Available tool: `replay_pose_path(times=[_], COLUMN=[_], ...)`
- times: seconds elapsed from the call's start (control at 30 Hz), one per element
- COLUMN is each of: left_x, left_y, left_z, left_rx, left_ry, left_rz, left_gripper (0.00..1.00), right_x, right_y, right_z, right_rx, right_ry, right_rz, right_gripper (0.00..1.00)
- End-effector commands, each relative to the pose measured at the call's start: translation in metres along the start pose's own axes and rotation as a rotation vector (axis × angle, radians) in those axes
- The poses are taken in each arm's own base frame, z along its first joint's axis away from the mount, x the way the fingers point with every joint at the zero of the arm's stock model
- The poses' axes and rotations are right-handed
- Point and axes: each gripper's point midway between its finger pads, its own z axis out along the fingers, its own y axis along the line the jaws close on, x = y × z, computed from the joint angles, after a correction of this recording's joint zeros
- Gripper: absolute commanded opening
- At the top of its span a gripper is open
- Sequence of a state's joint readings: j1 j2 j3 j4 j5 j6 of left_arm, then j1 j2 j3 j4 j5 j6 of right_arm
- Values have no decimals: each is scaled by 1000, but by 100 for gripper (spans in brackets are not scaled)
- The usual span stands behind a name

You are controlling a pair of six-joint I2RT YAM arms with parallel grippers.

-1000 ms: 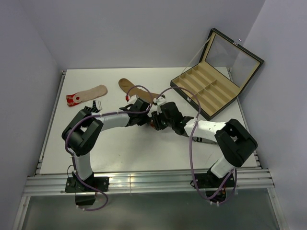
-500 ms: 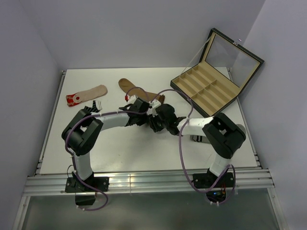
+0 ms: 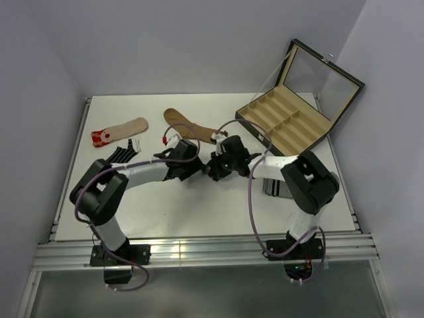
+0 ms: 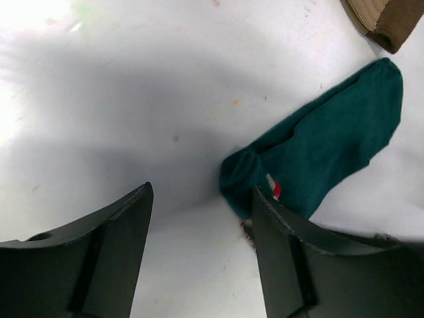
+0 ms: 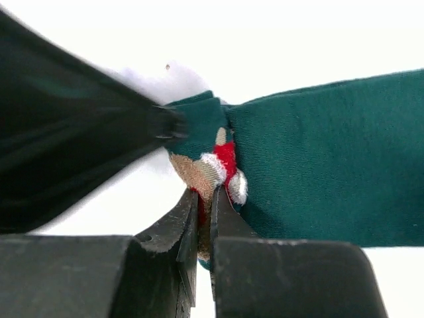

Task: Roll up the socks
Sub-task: Roll the sock at the center of the board.

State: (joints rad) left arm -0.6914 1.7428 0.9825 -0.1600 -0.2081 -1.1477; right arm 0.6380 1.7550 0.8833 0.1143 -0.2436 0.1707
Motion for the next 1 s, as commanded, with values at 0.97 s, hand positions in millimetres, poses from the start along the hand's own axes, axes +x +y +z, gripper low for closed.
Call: replay_pose_path(times=[0.97], left_x=[34], left_y=[-13], left_z=[19], left_rx=[78], left_ry=[119], left_rz=[-23], left_gripper=[58], right_x=[53], right_y=[-19], right_z=[3], right_rx=[-413], right_ry=[220], right_rz=[766], right_gripper=[5])
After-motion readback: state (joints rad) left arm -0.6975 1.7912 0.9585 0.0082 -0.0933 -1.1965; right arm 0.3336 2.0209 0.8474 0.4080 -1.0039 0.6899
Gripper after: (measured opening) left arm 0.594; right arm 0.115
